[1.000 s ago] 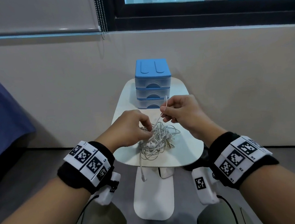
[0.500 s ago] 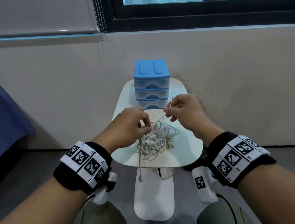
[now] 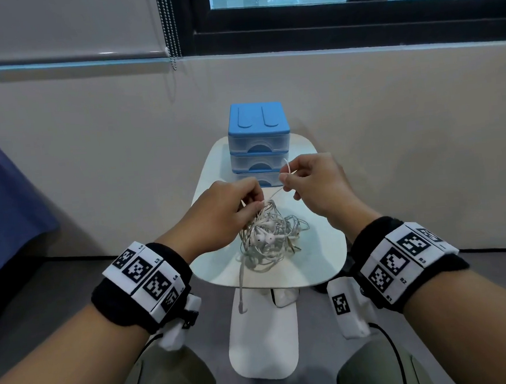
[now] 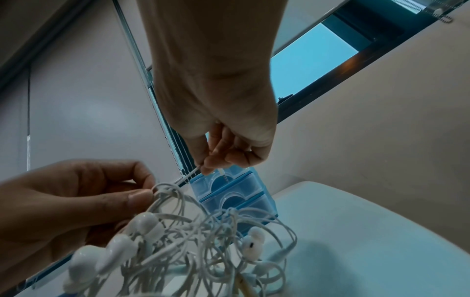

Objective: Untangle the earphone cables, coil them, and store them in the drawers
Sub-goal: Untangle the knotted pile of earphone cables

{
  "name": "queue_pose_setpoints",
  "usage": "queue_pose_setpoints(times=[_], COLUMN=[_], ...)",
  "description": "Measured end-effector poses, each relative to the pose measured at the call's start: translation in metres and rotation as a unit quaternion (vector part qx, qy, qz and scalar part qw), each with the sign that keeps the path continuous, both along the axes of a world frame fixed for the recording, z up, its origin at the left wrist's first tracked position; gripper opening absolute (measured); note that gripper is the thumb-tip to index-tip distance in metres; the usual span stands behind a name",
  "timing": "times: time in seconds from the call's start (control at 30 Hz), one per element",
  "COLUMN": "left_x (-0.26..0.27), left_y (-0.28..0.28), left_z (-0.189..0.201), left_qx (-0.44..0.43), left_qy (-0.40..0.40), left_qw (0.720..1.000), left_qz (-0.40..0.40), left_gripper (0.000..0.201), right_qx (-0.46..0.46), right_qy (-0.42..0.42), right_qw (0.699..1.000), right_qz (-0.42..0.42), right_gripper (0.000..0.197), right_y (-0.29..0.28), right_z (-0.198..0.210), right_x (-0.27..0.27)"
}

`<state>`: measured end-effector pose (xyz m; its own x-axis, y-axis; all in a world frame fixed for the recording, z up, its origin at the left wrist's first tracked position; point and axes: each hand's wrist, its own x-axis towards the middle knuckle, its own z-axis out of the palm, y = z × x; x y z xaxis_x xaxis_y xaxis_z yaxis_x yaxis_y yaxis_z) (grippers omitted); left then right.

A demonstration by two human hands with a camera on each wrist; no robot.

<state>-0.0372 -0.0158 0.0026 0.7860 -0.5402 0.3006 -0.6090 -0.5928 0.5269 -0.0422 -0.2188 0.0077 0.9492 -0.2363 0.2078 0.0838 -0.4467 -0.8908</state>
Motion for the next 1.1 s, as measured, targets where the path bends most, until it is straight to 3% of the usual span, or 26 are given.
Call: queue_pose_setpoints(times=[0.33, 0.5, 0.63, 0.8, 1.1], left_x=[-0.001, 0.002, 0.003, 0.001, 0.000], left_y=[-0.005, -0.005, -0.008, -0.009, -0.013], left_z=[0.000, 0.000, 0.000, 0.001, 0.000], left_qx=[-0.031, -0.049, -0.052, -0.080, -0.154], left_qy=[0.030, 0.040, 0.043, 0.077, 0.162], left_qw=[0.999, 0.998, 0.998, 0.994, 0.974], left_qz=[-0.013, -0.013, -0.011, -0.013, -0.018], left_gripper=[0.011, 0.012, 0.010, 0.008, 0.016], right_qx=[-0.028, -0.019, -0.029, -0.014, 0.036], right_qy=[0.025, 0.029, 0.029, 0.046, 0.070], right_qw=[0.995, 0.996, 0.994, 0.992, 0.990], right_qz=[0.089, 0.080, 0.099, 0.113, 0.118], right_gripper=[0.005, 0.025, 0.010, 0.007, 0.029], right_y=[0.009, 0.005, 0.007, 0.004, 0.001], right_z=[-0.007, -0.008, -0.008, -0.011, -0.013], right_x=[0.008, 0.010, 0.006, 0.005, 0.004])
